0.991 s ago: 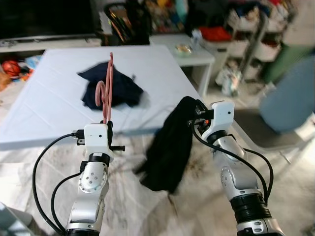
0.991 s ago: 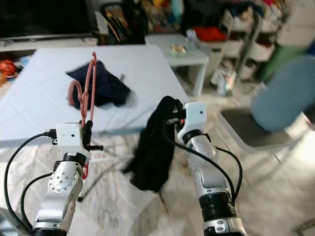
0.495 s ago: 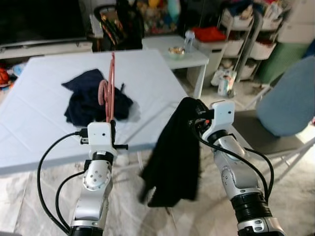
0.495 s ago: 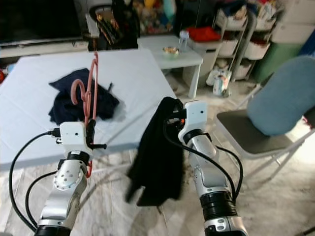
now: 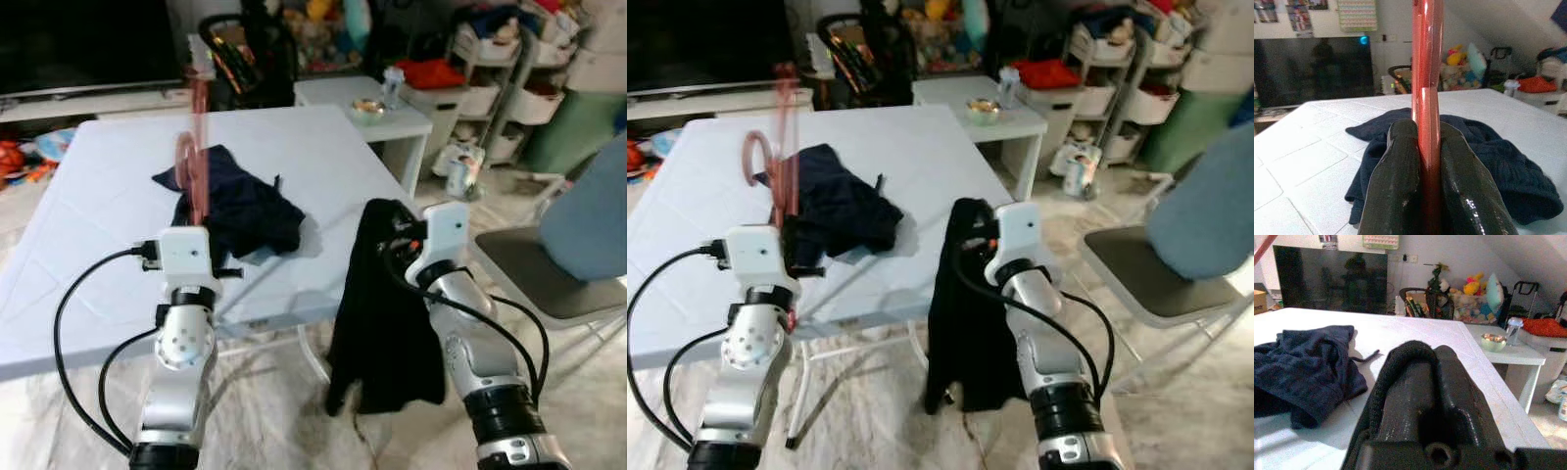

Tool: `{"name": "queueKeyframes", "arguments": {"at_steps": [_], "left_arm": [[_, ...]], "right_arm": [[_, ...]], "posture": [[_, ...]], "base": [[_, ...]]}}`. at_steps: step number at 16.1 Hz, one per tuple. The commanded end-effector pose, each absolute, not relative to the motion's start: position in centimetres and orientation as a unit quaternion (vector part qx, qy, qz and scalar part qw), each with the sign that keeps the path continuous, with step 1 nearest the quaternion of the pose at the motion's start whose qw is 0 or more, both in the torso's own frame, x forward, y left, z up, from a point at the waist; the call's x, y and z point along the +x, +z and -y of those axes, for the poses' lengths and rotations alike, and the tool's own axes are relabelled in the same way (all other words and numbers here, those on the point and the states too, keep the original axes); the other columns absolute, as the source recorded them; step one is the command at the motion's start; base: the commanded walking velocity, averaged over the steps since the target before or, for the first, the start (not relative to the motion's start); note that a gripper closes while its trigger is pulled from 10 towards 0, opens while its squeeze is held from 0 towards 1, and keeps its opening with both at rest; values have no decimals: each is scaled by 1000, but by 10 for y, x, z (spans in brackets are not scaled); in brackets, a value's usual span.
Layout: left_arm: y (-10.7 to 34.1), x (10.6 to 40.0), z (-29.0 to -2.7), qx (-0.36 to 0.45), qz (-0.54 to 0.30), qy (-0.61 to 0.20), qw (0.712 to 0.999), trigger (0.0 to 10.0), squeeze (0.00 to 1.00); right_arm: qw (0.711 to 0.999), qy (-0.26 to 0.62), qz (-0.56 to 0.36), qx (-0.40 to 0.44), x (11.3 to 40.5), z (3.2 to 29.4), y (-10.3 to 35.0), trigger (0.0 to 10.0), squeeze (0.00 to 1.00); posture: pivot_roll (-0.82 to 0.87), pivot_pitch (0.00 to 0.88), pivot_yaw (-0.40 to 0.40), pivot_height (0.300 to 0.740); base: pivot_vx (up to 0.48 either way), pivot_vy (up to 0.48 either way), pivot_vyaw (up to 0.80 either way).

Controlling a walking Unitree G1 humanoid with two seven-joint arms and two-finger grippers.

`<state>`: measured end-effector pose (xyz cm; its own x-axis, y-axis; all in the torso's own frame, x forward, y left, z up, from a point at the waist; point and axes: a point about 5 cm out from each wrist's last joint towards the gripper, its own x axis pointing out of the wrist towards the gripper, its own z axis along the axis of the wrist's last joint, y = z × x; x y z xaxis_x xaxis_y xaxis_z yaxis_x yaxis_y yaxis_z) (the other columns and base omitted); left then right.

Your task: Hang hanger

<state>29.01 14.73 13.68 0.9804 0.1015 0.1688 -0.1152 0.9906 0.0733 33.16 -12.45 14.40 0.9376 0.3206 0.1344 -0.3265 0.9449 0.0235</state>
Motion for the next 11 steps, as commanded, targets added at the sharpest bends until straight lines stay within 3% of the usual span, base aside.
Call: {"name": "queueKeyframes", "arguments": {"at_steps": [1,11], "left_arm": [[118,287,-156,50,37,68,996,10000,0],[119,288,-153,47,35,63,996,10000,0]], "right_arm": [[979,180,94,22,334,116,158,10000,0],[979,177,101,13,346,122,166,10000,0]], "posture": [[-40,0,-70,740],[-35,0,-76,740]], "base": [[0,0,0],[0,0,0]]}}
